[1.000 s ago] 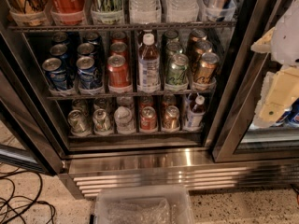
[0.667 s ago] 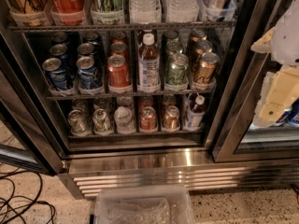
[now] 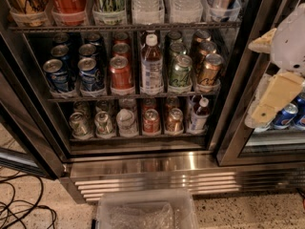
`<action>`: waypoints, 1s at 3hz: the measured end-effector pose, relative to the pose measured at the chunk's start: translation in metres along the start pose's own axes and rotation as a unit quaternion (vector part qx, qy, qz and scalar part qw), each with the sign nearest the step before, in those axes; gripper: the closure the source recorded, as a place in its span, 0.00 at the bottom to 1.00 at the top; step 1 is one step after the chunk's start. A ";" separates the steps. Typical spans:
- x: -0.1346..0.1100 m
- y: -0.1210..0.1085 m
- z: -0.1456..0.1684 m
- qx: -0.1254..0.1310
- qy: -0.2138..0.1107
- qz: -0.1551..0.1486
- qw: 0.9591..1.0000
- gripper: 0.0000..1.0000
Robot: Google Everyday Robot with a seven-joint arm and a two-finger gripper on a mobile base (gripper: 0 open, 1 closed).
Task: Pick water bottle from top shelf of fridge
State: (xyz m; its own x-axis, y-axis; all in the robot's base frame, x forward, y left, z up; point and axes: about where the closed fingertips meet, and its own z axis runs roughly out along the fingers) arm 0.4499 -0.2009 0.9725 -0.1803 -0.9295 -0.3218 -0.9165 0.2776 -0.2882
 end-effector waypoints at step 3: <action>-0.034 0.002 0.010 0.127 -0.237 0.006 0.963 0.00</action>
Offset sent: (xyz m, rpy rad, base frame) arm 0.0019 0.0763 0.0567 0.6922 -0.4987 0.1109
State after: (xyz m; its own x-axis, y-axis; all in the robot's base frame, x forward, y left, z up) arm 0.4578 -0.1664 0.9735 0.0489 -0.7268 -0.6851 -0.7870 0.3943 -0.4745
